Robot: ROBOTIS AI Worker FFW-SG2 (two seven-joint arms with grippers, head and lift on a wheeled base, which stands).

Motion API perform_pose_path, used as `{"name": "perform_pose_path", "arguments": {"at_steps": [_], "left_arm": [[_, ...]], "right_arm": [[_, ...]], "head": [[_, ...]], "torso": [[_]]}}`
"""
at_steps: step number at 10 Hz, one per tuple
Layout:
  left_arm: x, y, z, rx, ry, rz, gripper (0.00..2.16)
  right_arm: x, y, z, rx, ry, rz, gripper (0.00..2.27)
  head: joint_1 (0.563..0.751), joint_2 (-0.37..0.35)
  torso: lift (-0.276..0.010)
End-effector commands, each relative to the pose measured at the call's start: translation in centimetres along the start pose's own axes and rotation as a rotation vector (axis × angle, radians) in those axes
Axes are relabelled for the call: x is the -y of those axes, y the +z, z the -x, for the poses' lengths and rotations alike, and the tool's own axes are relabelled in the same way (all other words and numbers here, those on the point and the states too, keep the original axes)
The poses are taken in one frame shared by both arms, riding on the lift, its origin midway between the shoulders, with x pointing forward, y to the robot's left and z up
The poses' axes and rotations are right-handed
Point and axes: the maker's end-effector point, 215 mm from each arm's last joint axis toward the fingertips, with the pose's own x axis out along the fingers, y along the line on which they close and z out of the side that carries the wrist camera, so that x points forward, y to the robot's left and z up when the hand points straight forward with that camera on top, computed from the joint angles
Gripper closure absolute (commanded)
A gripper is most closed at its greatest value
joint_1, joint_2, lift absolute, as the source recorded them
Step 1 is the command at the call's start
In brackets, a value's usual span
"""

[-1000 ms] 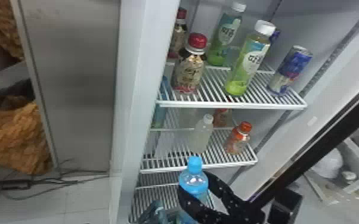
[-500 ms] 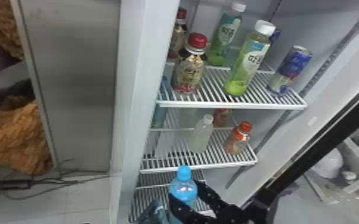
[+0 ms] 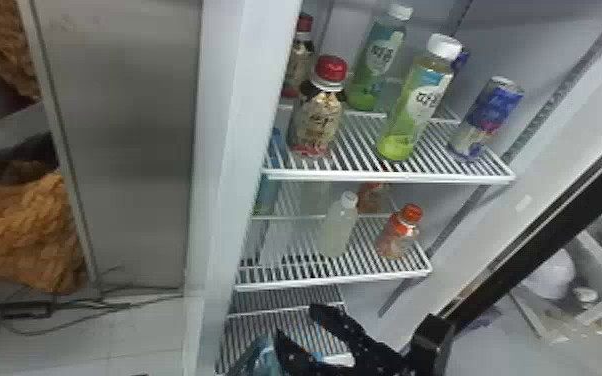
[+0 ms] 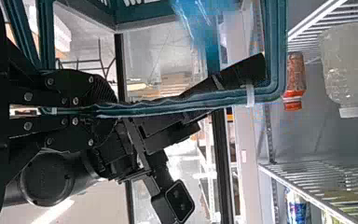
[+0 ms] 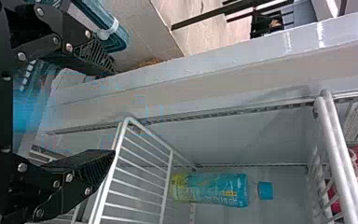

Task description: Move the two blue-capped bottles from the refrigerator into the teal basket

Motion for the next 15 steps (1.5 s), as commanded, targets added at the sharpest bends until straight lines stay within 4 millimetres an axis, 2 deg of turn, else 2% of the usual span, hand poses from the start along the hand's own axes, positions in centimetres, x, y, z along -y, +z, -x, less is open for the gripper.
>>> {"name": "perform_pose_path", "arguments": {"at_steps": [1, 3, 5, 9, 12, 15], "left_arm": [[0.1, 0.0, 0.0, 0.0, -0.002, 0.0, 1.09], [0.1, 0.0, 0.0, 0.0, -0.002, 0.0, 1.09], [0.1, 0.0, 0.0, 0.0, -0.002, 0.0, 1.09], [0.2, 0.2, 0.0, 0.004, -0.004, 0.001, 1.09], [0.3, 0.1, -0.1, 0.004, -0.008, 0.002, 1.09], [0.4, 0.3, -0.2, 0.008, -0.01, -0.001, 1.09]], "right_arm": [[0.2, 0.3, 0.0, 0.014, -0.002, 0.008, 0.47], [1.3, 1.5, -0.4, 0.062, -0.023, 0.037, 0.47], [3.7, 2.0, -1.1, 0.115, -0.072, 0.043, 0.47], [6.6, 4.4, -2.9, 0.223, -0.139, 0.095, 0.47], [6.9, 5.9, -5.7, 0.315, -0.156, 0.096, 0.47], [6.5, 6.8, -7.6, 0.378, -0.184, 0.098, 0.47]], "head": [[0.695, -0.35], [0.695, -0.35], [0.695, -0.35], [0.695, -0.35], [0.695, -0.35], [0.695, -0.35]], "torso": [[-0.154], [-0.154], [-0.154], [-0.154], [-0.154], [-0.154]]}}
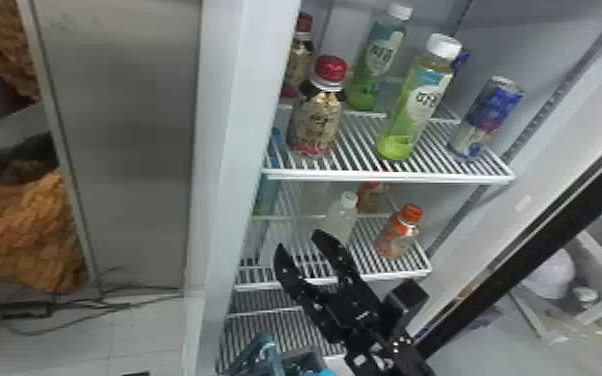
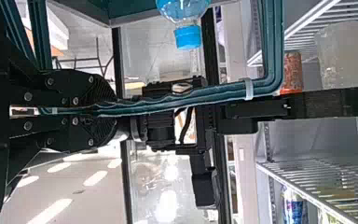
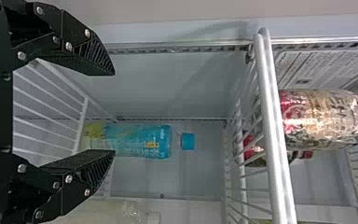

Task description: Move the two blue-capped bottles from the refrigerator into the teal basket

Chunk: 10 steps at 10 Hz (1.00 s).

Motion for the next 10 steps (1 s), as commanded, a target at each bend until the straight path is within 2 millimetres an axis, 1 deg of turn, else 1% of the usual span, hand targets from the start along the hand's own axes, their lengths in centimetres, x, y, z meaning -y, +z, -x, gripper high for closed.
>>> {"name": "perform_pose_path", "arguments": {"at_steps": [1, 2, 4, 6, 8, 10], "left_arm": [[0.0, 0.0, 0.0, 0.0, -0.001, 0.0, 1.09], [0.0, -0.1, 0.0, -0.003, 0.0, 0.001, 1.09], [0.0, -0.1, 0.0, -0.003, 0.0, 0.001, 1.09], [0.0, -0.2, -0.1, -0.005, 0.001, 0.0, 1.09], [0.1, -0.1, -0.1, -0.005, 0.0, -0.001, 1.09], [0.2, 0.1, -0.2, -0.006, -0.003, -0.005, 1.09]], "right_arm": [[-0.4, -0.5, -1.2, 0.017, 0.0, -0.001, 0.45], [-0.3, -0.5, -1.9, 0.029, -0.006, 0.013, 0.44], [0.6, -0.5, -3.0, 0.042, -0.034, 0.043, 0.42], [1.7, -1.3, -4.2, 0.04, -0.06, 0.052, 0.36], [2.4, -1.3, -5.6, 0.057, -0.08, 0.052, 0.33], [2.5, -2.0, -6.8, 0.06, -0.086, 0.043, 0.29]], "head": [[0.695, -0.35], [0.695, -0.35], [0.695, -0.35], [0.695, -0.35], [0.695, -0.35], [0.695, -0.35]], "torso": [[-0.154], [-0.154], [-0.154], [-0.154], [-0.154], [-0.154]]}}
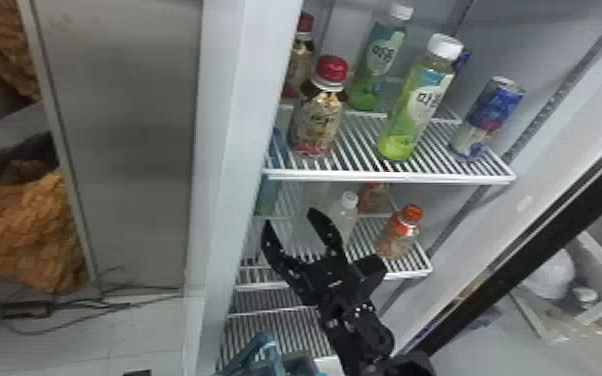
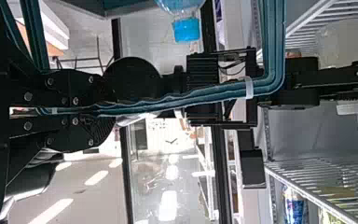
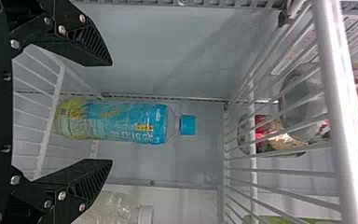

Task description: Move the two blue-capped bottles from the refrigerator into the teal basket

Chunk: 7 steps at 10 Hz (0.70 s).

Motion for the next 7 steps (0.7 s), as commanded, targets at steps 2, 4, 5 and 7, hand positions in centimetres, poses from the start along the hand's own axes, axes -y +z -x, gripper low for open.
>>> {"name": "perform_pose_path", "arguments": {"at_steps": [2, 4, 5, 7], "left_arm": [[0.0, -0.2, 0.0, -0.012, 0.001, -0.001, 1.09], [-0.1, -0.4, -0.1, -0.015, 0.0, 0.005, 1.09], [-0.1, -0.5, -0.1, -0.019, 0.0, 0.006, 1.09], [-0.3, -0.5, -0.1, -0.018, 0.004, 0.009, 1.09]], "right_arm": [[-0.3, -0.7, -1.8, 0.011, -0.005, -0.018, 0.17], [0.0, -0.9, -3.0, 0.011, -0.017, -0.017, 0.16], [0.3, -1.3, -3.3, 0.004, -0.025, -0.021, 0.16], [0.5, -1.8, -4.2, -0.006, -0.034, -0.016, 0.17]], "head": [[0.695, -0.35], [0.695, -0.35], [0.695, -0.35], [0.695, -0.35]], "torso": [[-0.154], [-0.154], [-0.154], [-0.154]]}}
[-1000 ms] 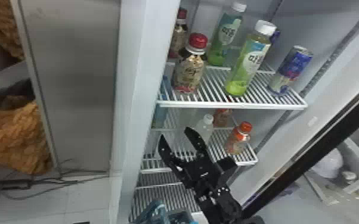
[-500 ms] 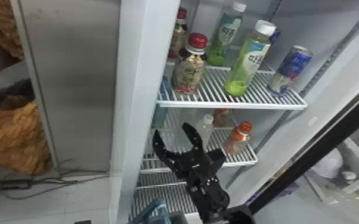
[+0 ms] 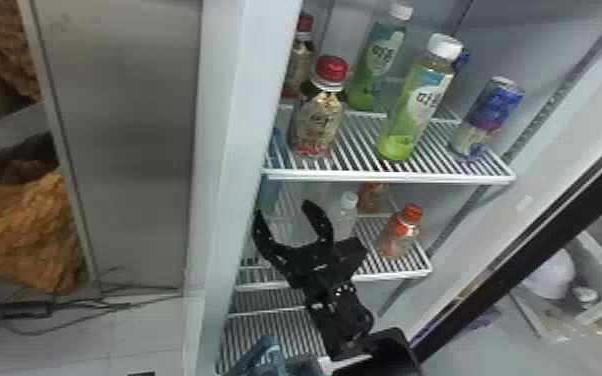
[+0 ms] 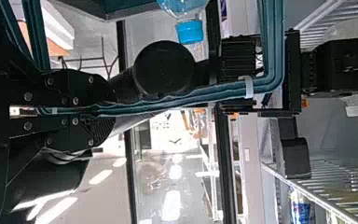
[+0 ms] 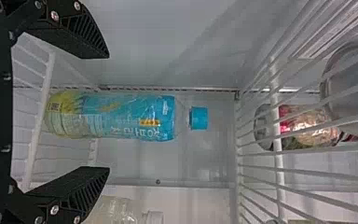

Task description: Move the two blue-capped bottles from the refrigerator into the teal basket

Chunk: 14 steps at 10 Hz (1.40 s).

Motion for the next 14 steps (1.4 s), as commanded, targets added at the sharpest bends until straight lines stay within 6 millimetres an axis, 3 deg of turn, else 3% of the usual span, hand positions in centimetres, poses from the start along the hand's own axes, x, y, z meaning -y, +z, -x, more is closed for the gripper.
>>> {"name": "perform_pose_path", "arguments": {"at_steps": [1, 4, 8, 14], "left_arm": [[-0.3, -0.1, 0.0, -0.002, 0.005, 0.004, 1.09], [-0.1, -0.1, -0.1, -0.005, 0.002, 0.003, 1.09], [0.0, 0.0, -0.2, -0.008, 0.001, 0.0, 1.09], [-0.1, 0.3, -0.3, -0.002, -0.001, 0.002, 1.09]], "right_arm": [[-0.5, 0.1, -1.4, 0.001, 0.006, 0.005, 0.17], [0.0, -0.3, -2.7, -0.007, -0.011, 0.014, 0.17], [0.7, 0.8, -5.8, 0.002, -0.035, 0.033, 0.17], [0.7, 2.2, -8.6, 0.014, -0.048, 0.057, 0.16]], "head": [[0.695, -0.35], [0.695, -0.35], [0.695, -0.35], [0.695, -0.35]], "torso": [[-0.154], [-0.153], [-0.153], [-0.153]]}}
